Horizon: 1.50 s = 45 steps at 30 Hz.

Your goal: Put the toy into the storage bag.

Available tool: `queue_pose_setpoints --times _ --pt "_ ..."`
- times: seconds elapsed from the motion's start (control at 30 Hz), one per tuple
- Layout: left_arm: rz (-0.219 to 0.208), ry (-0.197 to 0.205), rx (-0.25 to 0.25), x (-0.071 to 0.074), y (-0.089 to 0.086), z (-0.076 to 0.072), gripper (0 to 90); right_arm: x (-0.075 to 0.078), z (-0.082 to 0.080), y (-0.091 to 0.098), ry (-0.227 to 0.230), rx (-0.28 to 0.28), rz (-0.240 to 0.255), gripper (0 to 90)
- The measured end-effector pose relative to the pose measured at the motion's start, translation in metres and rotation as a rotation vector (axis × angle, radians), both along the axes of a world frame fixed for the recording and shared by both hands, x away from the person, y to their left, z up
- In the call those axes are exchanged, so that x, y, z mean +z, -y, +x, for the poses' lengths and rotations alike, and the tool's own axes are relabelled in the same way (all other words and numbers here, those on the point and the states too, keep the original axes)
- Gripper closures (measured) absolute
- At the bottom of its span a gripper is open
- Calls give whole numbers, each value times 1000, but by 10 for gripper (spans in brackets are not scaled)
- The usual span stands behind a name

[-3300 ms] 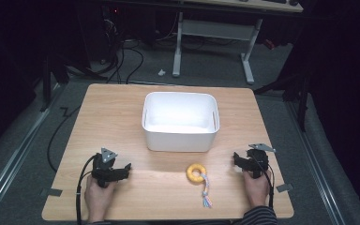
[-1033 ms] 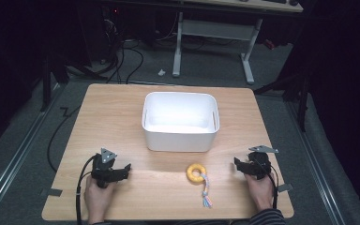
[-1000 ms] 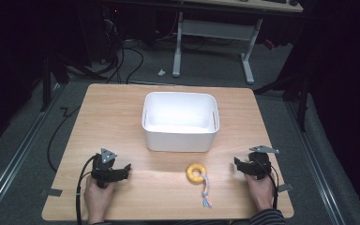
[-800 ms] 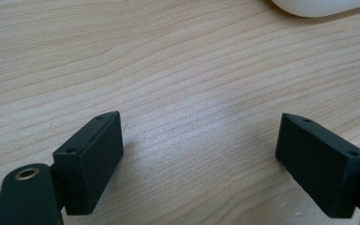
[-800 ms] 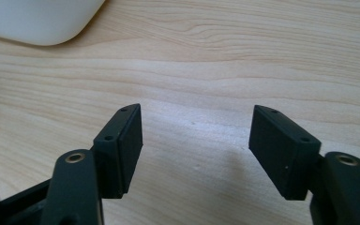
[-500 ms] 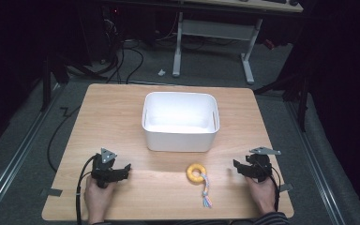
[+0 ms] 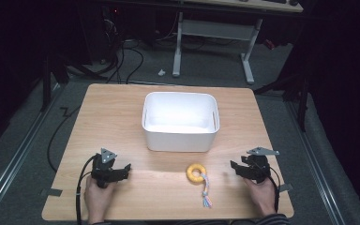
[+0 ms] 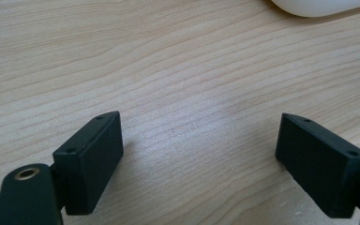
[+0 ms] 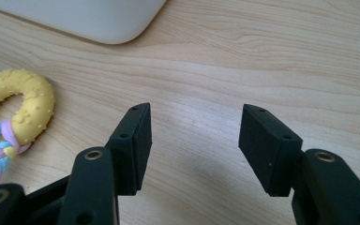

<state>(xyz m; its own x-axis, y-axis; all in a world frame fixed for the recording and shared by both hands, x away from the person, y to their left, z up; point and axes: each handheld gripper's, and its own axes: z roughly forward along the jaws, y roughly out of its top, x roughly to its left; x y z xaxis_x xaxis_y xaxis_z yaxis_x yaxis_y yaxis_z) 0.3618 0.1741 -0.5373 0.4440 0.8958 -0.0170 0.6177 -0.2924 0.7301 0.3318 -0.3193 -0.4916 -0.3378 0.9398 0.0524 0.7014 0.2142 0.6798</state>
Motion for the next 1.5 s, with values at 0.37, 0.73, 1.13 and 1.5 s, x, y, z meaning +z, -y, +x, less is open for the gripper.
queue_pose_setpoints --times 0.37,0.73,1.13,1.5 --pt "0 0 0 0 0 0 155 12 1 -18 -4 52 -23 458" --pt "-1 0 0 0 0 0 156 24 4 -39 -16 140 -13 465" --pt "0 0 0 0 0 0 156 31 15 -71 -75 254 -58 490" --pt "0 0 1 0 0 0 155 28 18 -96 -123 350 -56 556"
